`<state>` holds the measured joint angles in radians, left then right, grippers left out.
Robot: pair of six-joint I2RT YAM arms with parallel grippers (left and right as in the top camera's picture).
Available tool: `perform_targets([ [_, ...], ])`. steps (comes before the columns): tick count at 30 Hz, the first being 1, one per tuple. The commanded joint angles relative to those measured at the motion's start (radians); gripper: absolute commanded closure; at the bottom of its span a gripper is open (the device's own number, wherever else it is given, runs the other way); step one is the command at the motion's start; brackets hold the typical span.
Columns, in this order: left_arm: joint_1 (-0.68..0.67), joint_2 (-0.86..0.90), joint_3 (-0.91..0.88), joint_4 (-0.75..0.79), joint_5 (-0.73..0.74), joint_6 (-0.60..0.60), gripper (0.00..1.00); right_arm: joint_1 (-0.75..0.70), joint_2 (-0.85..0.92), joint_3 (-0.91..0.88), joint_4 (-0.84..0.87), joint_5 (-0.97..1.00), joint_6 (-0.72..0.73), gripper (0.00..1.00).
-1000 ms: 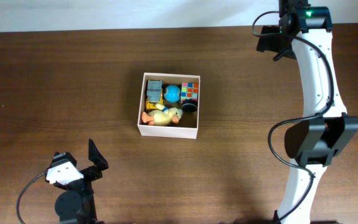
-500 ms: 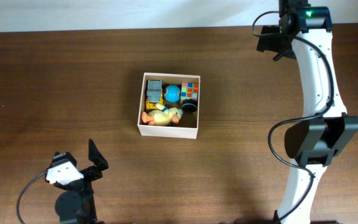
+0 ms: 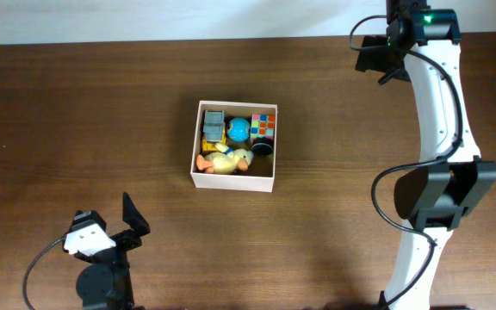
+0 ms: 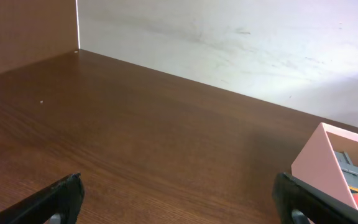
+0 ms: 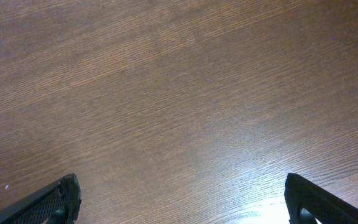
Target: Pack container
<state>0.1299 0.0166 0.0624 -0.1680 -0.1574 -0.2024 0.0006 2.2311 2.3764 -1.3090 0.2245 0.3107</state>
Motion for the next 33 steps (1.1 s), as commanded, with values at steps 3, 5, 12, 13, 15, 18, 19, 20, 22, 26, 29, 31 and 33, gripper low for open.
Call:
perform_targets([
  [3,-0.005,-0.011,-0.013,0.006,0.008,0.017,0.01,-0.002,0.003,-0.004,-0.003,0.016,0.005,0.01],
  [5,-0.005,-0.011,-0.013,0.006,0.008,0.017,0.01,-0.002,0.003,-0.004,0.000,0.016,0.005,0.01],
  [12,-0.005,-0.011,-0.013,0.006,0.008,0.017,0.01,0.008,-0.065,-0.004,0.007,0.008,0.006,0.01],
  [13,-0.005,-0.011,-0.013,0.006,0.008,0.017,0.01,0.012,-0.096,-0.004,0.011,0.009,0.005,0.01],
  [15,-0.005,-0.011,-0.013,0.006,0.008,0.017,0.01,0.019,-0.159,-0.004,0.012,0.017,0.005,0.01],
  [18,-0.005,-0.011,-0.013,0.006,0.008,0.017,0.01,0.021,-0.266,-0.005,0.012,0.023,-0.023,0.01],
  [19,-0.005,-0.011,-0.013,0.006,0.008,0.017,0.01,0.021,-0.299,-0.005,0.015,0.023,-0.041,0.01],
  [20,-0.005,-0.011,-0.013,0.006,0.008,0.017,0.01,0.021,-0.332,-0.005,0.018,0.022,-0.064,0.01],
  [22,-0.005,-0.011,-0.013,0.006,0.008,0.017,0.01,0.024,-0.402,-0.010,0.019,0.019,-0.130,0.01],
  [26,-0.005,-0.011,-0.013,0.006,0.008,0.017,0.01,0.026,-0.568,-0.121,0.039,0.025,-0.207,0.01],
  [29,-0.005,-0.011,-0.013,0.006,0.008,0.017,0.01,0.025,-0.727,-0.321,0.115,0.036,-0.207,0.01],
  [31,-0.005,-0.011,-0.013,0.006,0.008,0.017,0.01,0.025,-0.839,-0.483,0.191,0.038,-0.206,0.01],
  [33,-0.005,-0.011,-0.013,0.006,0.008,0.017,0.01,0.025,-0.960,-0.664,0.290,0.038,-0.207,0.01],
])
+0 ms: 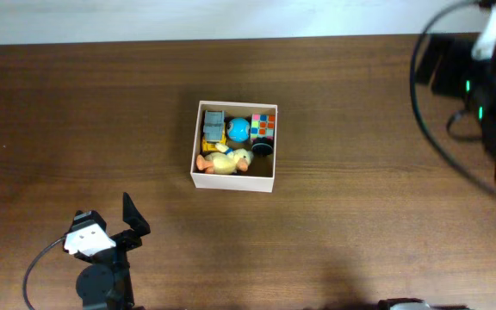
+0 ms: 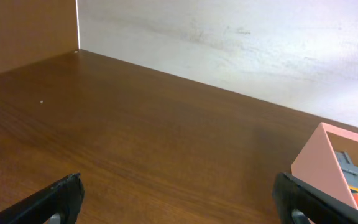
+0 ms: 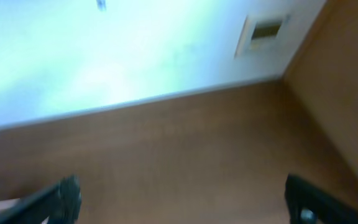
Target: Pack container
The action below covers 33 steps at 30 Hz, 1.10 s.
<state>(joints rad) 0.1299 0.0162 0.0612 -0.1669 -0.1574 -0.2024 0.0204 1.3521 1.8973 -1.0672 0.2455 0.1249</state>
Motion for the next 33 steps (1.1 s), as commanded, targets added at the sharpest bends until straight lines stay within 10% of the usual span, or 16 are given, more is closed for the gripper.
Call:
perform_targets([
  [1,-0.005,-0.010,-0.012,0.005,0.008,0.017,0.01,0.005,-0.136,-0.268,0.099,0.017,-0.021,0.01],
  [17,-0.005,-0.010,-0.012,0.005,0.008,0.017,0.01,0.006,-0.890,-1.344,0.753,-0.247,-0.129,0.01],
  [33,-0.005,-0.010,-0.012,0.005,0.008,0.017,0.01,0.006,-1.289,-1.729,0.839,-0.343,-0.129,0.01],
])
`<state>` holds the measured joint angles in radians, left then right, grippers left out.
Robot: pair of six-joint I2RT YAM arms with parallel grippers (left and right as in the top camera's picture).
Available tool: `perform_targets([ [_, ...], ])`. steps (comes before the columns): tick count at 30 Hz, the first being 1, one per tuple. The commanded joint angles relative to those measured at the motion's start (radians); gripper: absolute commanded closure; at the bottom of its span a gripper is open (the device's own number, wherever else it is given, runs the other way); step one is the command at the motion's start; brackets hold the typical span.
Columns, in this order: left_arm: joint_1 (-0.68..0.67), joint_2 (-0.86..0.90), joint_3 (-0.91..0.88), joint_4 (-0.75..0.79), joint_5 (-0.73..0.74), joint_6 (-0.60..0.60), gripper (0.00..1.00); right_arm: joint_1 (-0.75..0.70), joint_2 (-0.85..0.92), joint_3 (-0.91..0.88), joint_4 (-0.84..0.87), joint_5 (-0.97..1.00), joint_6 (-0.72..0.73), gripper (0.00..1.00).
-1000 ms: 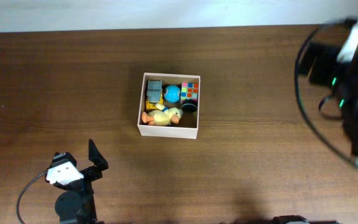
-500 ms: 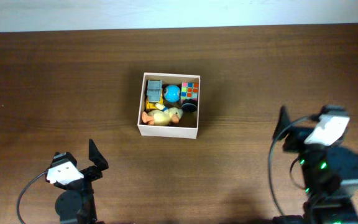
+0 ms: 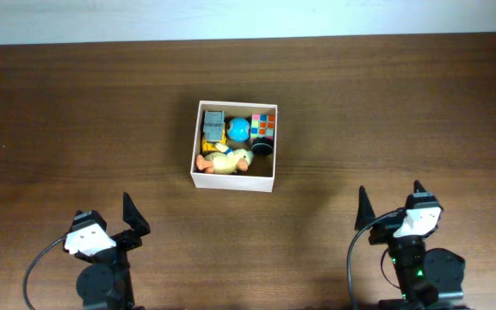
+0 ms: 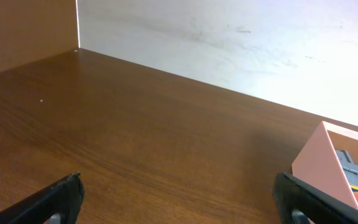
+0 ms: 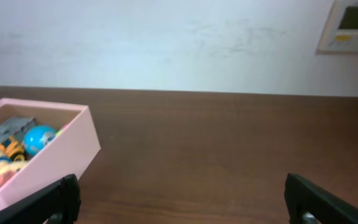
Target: Pack container
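Note:
A white open box (image 3: 231, 182) stands mid-table, holding a yellow duck (image 3: 226, 161), a blue ball (image 3: 238, 129), a colourful cube (image 3: 264, 126), a grey toy (image 3: 213, 126) and a small black round piece (image 3: 263, 148). My left gripper (image 3: 106, 220) sits low at the near left, open and holding nothing (image 4: 179, 199); the box (image 4: 328, 168) shows at its right. My right gripper (image 3: 390, 205) sits at the near right, open with nothing between its fingers (image 5: 182, 199); the box (image 5: 48, 155) lies to its left.
Brown wooden table (image 3: 386, 112) all round the box. A pale wall (image 5: 166, 43) rises beyond the far edge, with a small wall panel (image 5: 353, 25) at the upper right. A wooden side panel (image 4: 23, 31) stands at the left.
My right arm was raised and blurred at the far right of the table; now it is folded at the near right, its camera facing the box. The left arm has not moved.
My right arm first reached out to the far right corner, open over bare table. Then it was lifted, its camera on the wall. Now it sits folded at the near right edge. The left arm and the packed box stayed still throughout.

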<state>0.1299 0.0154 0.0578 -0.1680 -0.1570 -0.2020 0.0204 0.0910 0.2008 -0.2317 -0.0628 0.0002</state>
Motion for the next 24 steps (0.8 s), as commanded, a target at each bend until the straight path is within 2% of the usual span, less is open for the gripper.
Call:
perform_targets([
  [1,-0.005,-0.010,-0.009,0.006,0.007,0.016,0.01,0.005,-0.032,-0.042,0.004,-0.035,-0.004,0.01],
  [10,-0.005,-0.010,-0.009,0.006,0.007,0.016,0.01,0.006,-0.041,-0.132,0.006,-0.035,-0.004,0.01],
  [24,-0.005,-0.010,-0.009,0.006,0.007,0.016,0.01,0.007,-0.088,-0.134,0.012,-0.035,-0.004,0.01],
])
